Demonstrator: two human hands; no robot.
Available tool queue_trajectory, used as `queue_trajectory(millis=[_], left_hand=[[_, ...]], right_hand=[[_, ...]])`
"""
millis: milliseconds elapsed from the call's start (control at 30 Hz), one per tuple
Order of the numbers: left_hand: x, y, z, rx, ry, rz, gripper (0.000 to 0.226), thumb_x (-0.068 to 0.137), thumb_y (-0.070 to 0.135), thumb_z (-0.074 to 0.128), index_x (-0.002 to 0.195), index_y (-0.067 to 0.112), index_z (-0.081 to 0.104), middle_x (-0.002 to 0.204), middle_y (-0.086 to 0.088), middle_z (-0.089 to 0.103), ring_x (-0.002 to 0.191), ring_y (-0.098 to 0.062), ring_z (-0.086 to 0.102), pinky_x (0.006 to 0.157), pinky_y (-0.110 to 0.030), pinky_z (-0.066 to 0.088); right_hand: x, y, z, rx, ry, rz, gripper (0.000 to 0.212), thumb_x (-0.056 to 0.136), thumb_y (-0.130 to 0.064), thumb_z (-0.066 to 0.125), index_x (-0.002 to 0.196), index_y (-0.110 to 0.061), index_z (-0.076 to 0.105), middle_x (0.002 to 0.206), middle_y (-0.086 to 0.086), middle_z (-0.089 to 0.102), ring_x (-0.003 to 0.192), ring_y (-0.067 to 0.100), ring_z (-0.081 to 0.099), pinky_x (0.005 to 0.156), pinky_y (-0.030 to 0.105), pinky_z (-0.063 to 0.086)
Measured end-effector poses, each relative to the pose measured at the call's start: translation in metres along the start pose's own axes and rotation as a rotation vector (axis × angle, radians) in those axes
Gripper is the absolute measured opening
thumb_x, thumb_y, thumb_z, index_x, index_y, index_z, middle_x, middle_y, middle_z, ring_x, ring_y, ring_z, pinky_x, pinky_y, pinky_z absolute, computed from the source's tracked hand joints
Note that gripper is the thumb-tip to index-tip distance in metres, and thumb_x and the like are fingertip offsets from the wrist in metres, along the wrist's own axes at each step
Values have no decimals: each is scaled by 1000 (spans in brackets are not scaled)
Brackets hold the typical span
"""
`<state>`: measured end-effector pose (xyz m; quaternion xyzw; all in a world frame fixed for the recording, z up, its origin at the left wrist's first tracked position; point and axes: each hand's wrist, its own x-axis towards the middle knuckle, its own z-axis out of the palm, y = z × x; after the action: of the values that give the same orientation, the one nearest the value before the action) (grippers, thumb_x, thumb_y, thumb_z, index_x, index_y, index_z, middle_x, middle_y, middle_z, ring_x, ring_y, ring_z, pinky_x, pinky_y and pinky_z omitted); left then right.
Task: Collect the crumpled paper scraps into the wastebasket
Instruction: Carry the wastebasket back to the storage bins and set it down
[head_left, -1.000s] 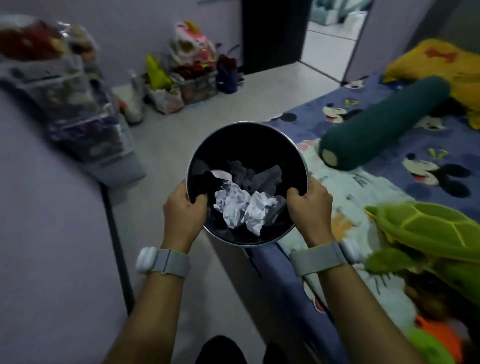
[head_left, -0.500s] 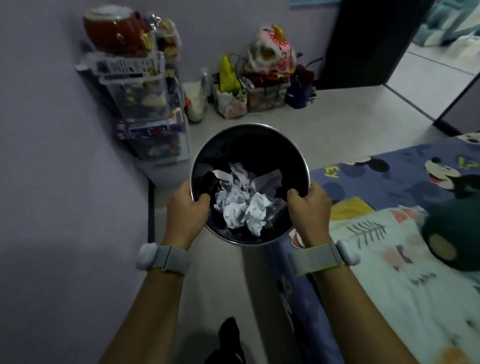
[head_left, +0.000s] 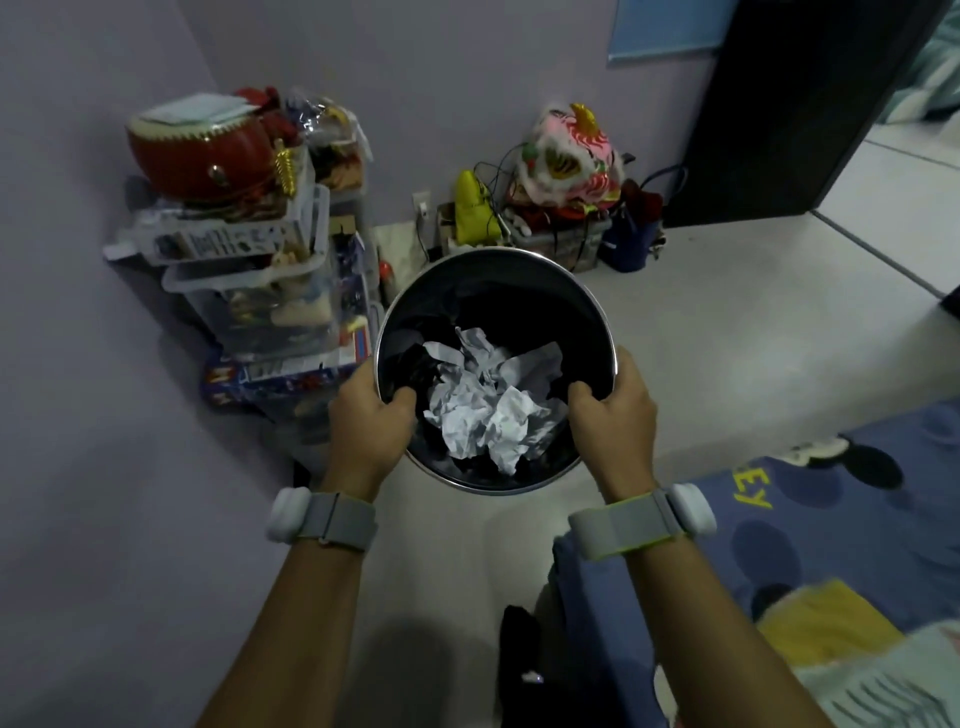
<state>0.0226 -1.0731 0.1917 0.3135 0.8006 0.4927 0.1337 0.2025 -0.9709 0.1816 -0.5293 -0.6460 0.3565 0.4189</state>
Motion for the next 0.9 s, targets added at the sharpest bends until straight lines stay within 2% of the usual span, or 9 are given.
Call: queue_trajectory(millis=[100,167,233,400,533,600,700,767,900], left_hand=[[67,12,28,-34,6,41,15,83,0,56,93,7,63,73,3,61,66,-6,56,57,-4,40],[114,23,47,-60,0,57,15,79,9,55,91,13,63,77,-2,66,73,-17,62,66,-21,52],[157,30,64,-57,-20,50,24,74,18,51,95,17,64,86,-5,70,83,-26,65,73,-36,56],[249,39,112,-51,-30,27,29,71,28,50,96,28,64,90,1,71,86,-23,66,78,-46,57],[328,49,160,-85,-52,21,34,72,23,51,103,24,66,95,0,71,90,-23,67,82,-46,57],[358,55,176,-88,-50,46,33,74,19,52,102,18,67,90,1,70,85,-20,66,78,-39,57],[424,61,208,-83,-67,52,25,82,6,55,103,13,67,79,11,64,73,-6,60,67,-26,48],[463,66,227,-87,-81,34,27,83,5,54,105,15,66,83,10,65,76,-8,61,71,-26,48],[519,72,247,-95,-107,48,30,75,20,50,100,26,65,92,8,70,89,-17,65,80,-34,55]], right_hand=[[71,-1,27,8,-20,-3,28,77,-13,54,103,-24,57,77,2,62,75,30,56,68,37,47],[119,-6,44,22,-25,-13,28,75,-16,53,101,-24,57,77,2,62,74,31,57,67,37,47],[162,-9,57,10,-29,-19,26,73,-19,51,98,-23,56,76,1,61,73,30,56,65,36,46],[257,-6,89,-18,-34,-16,16,78,-11,54,90,-21,53,70,3,58,69,31,51,62,36,42],[338,4,122,-56,-14,14,20,78,-9,55,92,-23,52,67,0,55,68,31,50,61,31,36],[368,8,134,-70,-1,11,25,79,-9,55,98,-24,54,65,-4,52,67,29,49,61,30,34],[431,13,161,-59,23,30,29,79,-8,56,104,-24,56,64,-7,52,66,28,48,61,30,33],[470,14,178,-56,31,25,28,79,-9,56,102,-25,57,63,-9,51,63,25,46,59,28,31],[523,9,200,-50,46,38,32,78,-11,54,106,-25,58,61,-10,50,63,22,45,58,27,29]])
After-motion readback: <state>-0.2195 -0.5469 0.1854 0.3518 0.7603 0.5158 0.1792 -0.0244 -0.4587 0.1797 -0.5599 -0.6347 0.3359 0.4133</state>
